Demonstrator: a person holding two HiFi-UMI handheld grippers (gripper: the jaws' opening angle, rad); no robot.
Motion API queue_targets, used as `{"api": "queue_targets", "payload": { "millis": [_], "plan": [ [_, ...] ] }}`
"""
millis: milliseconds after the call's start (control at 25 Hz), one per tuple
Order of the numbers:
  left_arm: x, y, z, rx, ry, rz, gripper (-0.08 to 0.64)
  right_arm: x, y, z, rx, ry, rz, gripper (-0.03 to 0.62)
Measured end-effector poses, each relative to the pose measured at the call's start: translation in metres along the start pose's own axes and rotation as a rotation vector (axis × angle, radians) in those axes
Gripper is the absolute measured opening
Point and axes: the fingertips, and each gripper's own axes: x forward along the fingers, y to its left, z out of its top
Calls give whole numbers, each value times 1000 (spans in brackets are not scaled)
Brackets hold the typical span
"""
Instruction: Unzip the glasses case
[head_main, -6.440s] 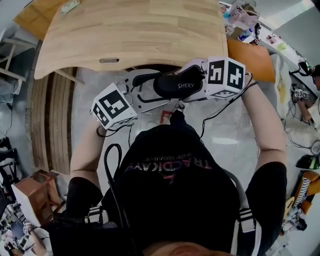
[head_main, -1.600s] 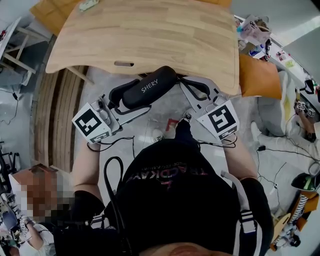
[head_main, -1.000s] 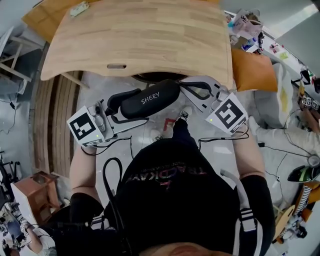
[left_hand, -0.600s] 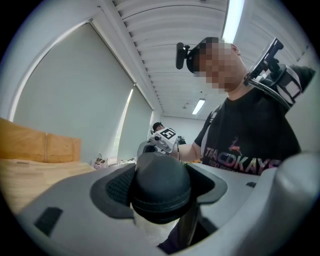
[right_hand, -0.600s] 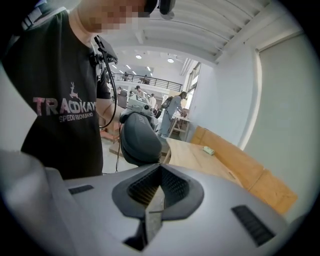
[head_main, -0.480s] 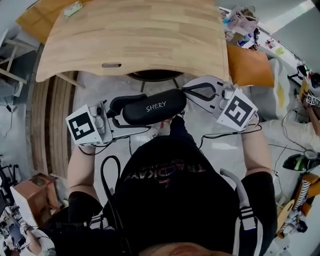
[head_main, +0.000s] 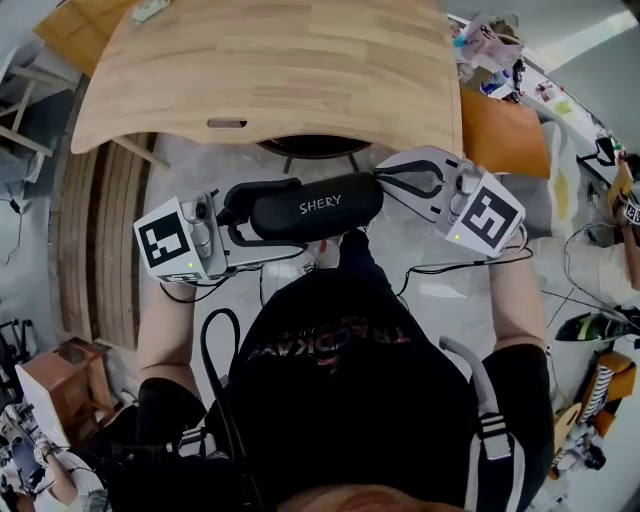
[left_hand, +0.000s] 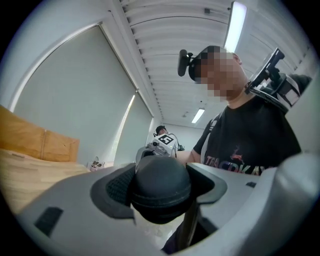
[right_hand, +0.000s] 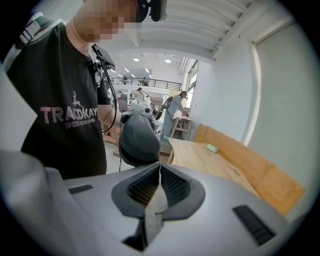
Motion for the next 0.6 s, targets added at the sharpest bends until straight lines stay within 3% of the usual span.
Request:
{"api": "queue_targets", "payload": {
  "millis": [80,160,280,360,480,600],
  "plan": [
    [-1,1,1,0,-7,14,325,-2,1,2,19,-44,37,37],
    [-2,2,4,4,-10,27,325,-8,-1,7,106,-125,87,148],
    [-3,6,7,8,-12,38,325,-20,-1,19,292,-236,181,235],
    [-4,7,8,7,-14,39,325,-21,3,32,354,-276,250,307],
    [-5,7,8,2,-13,32,325,-11,12,53,320,-283,309,348],
    [-1,3,5,3,1,19,325,6,21,62,238,-223,344,362]
  ]
}}
